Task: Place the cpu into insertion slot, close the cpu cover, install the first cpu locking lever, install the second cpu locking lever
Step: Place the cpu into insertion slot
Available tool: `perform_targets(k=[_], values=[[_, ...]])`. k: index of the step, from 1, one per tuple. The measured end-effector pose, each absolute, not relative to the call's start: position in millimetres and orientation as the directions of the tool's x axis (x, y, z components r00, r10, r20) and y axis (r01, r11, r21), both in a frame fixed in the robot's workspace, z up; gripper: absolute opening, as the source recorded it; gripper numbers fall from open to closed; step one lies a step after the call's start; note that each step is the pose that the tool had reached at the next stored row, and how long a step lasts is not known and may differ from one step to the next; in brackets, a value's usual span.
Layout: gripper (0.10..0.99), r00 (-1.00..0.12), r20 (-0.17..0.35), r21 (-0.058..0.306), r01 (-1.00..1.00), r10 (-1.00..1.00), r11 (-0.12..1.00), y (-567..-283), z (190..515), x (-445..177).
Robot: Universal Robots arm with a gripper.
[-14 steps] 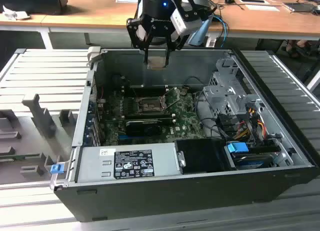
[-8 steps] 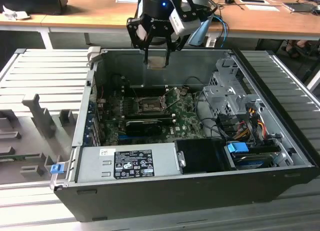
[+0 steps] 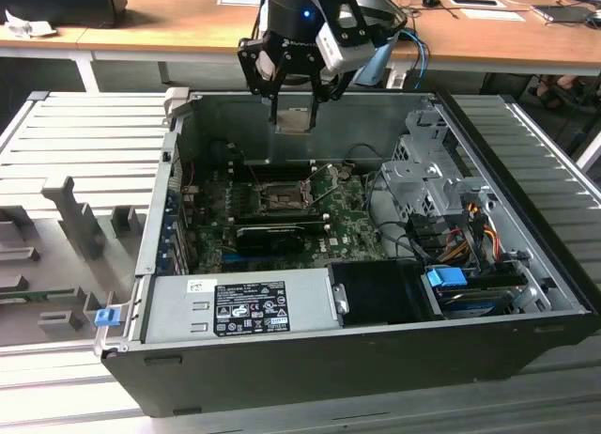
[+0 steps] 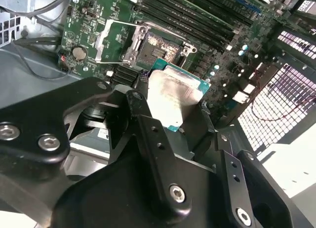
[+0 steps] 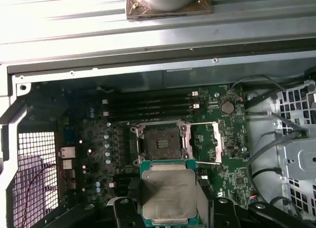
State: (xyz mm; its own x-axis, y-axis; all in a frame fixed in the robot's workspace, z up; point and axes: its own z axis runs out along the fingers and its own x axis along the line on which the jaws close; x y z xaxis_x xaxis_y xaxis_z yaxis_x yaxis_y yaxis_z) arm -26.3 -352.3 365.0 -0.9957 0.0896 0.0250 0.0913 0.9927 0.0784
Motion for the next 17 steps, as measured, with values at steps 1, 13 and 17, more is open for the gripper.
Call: perform_targets(k=[1, 13, 17], values=[[0.529, -0.996, 0.025, 0.078, 0.093, 0.091, 0.993, -352.3, 365.0, -26.3], [0.529, -0.937, 0.025, 0.078, 0.349, 0.348, 0.934, -352.2, 363.3, -26.3], [0.529, -0.923, 0.025, 0.078, 0.385, 0.385, 0.919, -352.3, 363.0, -26.3]])
